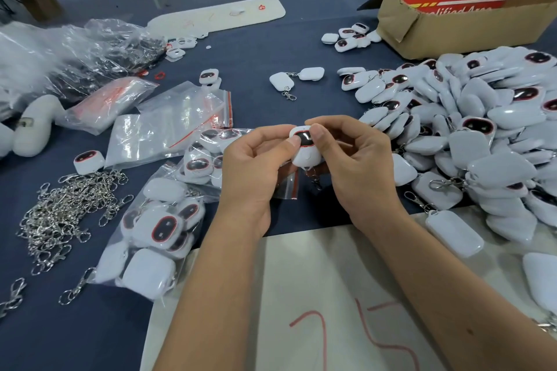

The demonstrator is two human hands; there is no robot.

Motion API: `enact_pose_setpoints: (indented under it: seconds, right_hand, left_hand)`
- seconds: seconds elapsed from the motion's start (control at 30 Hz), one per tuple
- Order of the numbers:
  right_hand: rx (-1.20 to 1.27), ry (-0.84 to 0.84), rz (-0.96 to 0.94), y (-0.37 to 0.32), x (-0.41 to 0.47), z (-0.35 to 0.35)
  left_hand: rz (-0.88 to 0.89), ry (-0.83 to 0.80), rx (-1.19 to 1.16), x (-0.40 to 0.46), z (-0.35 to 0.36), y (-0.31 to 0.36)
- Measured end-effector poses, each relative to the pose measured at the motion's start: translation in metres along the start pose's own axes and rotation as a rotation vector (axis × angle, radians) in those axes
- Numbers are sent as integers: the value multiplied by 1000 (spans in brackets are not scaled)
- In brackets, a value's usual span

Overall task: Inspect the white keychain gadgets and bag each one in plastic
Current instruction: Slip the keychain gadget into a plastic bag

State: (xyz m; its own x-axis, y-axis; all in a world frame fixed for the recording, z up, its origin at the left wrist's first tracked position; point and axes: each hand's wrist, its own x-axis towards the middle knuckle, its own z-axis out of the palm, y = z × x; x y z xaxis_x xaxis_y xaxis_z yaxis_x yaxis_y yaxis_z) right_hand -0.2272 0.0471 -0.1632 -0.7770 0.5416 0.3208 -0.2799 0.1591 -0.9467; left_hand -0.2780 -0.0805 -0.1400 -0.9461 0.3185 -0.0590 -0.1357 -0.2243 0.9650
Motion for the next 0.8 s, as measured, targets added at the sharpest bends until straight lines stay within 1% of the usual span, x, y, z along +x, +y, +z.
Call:
enact_pose_setpoints:
  seconds: [0.2,0.53,0.8]
  right_hand:
    - [12,-25,5,0,0,1]
    - [-9,-86,39,-3,-2,2]
    - [-30,-94,59,-5,-2,-1]
  left_hand:
    - [86,43,55,2,0,-2]
    - [160,138,162,7,3,-7]
    - [135,97,158,5,-1,-7]
